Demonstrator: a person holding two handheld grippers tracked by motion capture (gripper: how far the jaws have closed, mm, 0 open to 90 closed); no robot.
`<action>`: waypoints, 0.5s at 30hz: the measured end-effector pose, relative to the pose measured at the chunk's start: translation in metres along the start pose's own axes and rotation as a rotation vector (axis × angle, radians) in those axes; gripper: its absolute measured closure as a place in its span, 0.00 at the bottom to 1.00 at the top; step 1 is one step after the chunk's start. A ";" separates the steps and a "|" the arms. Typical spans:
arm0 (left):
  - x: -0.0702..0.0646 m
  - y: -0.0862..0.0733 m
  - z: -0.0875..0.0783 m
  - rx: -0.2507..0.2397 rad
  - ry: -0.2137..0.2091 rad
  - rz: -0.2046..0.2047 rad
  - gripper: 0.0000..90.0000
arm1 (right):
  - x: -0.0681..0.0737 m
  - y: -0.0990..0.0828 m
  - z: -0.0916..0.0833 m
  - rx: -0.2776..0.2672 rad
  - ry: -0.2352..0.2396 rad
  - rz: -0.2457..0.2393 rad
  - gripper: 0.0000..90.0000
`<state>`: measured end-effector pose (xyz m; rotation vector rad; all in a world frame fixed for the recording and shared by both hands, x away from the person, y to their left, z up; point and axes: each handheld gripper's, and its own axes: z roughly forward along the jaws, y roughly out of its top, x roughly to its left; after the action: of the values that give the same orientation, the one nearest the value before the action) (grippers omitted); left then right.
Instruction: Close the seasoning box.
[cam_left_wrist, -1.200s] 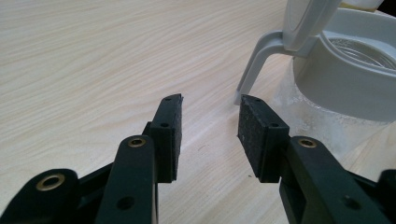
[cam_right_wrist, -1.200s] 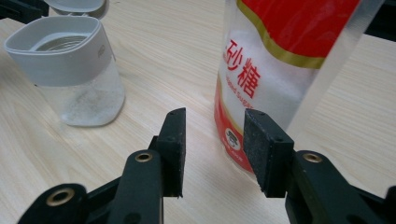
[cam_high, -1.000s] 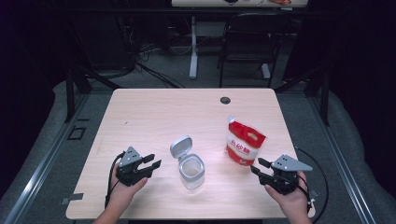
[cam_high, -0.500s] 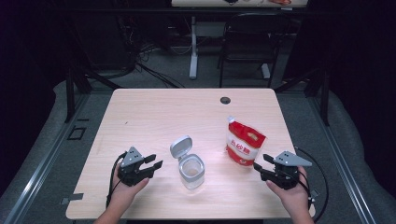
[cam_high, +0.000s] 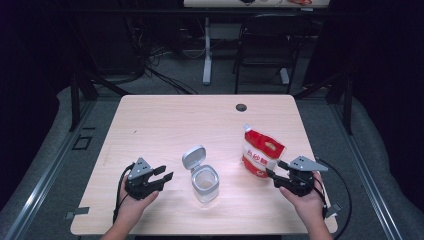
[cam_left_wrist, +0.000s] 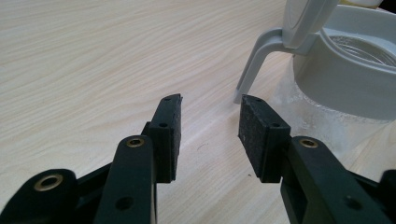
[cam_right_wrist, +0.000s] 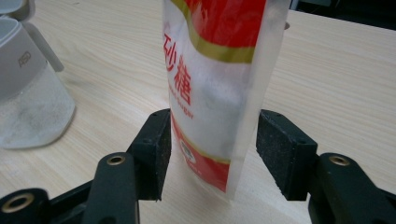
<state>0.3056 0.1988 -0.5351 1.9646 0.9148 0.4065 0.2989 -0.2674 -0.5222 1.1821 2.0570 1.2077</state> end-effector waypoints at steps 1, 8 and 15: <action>0.000 0.000 0.000 0.000 -0.001 0.000 0.67 | -0.001 0.001 0.001 0.003 0.003 0.001 0.51; 0.000 0.000 0.001 0.004 -0.001 -0.002 0.66 | 0.000 0.006 0.014 -0.003 0.022 -0.008 0.51; 0.000 0.000 0.001 -0.001 0.001 -0.002 0.66 | -0.001 0.011 0.026 -0.007 0.028 -0.007 0.51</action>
<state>0.3058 0.1980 -0.5359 1.9625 0.9177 0.4068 0.3236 -0.2539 -0.5255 1.1595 2.0739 1.2340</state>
